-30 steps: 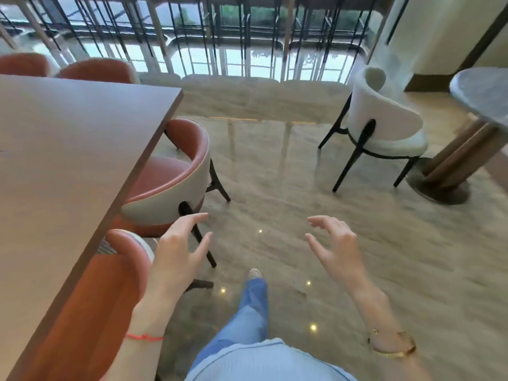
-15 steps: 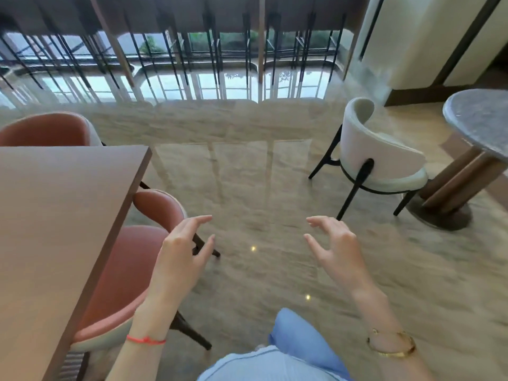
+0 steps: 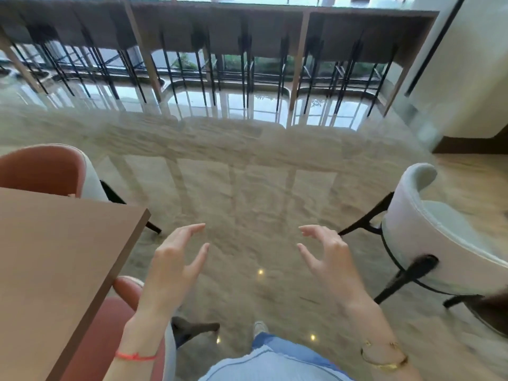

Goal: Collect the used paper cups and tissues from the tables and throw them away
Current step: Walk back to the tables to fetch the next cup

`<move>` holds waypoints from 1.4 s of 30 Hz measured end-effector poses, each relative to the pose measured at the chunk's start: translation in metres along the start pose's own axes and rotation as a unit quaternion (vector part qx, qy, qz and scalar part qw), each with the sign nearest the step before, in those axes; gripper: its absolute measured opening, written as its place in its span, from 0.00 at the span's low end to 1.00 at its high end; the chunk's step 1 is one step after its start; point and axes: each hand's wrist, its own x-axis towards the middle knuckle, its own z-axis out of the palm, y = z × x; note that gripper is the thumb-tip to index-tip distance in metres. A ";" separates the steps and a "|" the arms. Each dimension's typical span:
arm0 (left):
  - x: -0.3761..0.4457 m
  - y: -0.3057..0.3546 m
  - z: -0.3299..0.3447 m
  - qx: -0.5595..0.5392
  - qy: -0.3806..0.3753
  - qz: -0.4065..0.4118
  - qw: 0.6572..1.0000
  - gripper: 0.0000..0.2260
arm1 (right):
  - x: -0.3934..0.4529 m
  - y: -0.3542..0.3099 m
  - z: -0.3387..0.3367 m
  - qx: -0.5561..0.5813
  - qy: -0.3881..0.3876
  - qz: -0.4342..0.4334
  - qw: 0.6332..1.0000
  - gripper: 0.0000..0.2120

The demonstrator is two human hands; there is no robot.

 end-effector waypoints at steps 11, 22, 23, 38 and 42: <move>0.216 -0.048 0.012 0.028 0.051 -0.064 0.996 0.16 | 0.260 -0.002 0.051 0.011 -0.045 -0.048 0.998 0.13; 0.510 -0.136 0.007 0.044 0.064 -0.031 0.997 0.16 | 0.555 -0.017 0.125 0.018 -0.007 -0.058 0.998 0.13; 0.537 -0.140 0.005 0.044 0.059 -0.025 0.997 0.16 | 0.579 -0.020 0.128 0.019 0.001 -0.057 0.998 0.13; 0.868 -0.219 0.045 0.029 0.030 -0.001 0.999 0.16 | 0.890 0.001 0.195 0.026 0.000 -0.022 0.999 0.13; 0.964 -0.234 0.052 0.029 0.048 -0.014 0.998 0.16 | 1.007 -0.001 0.207 0.024 -0.006 -0.049 0.998 0.13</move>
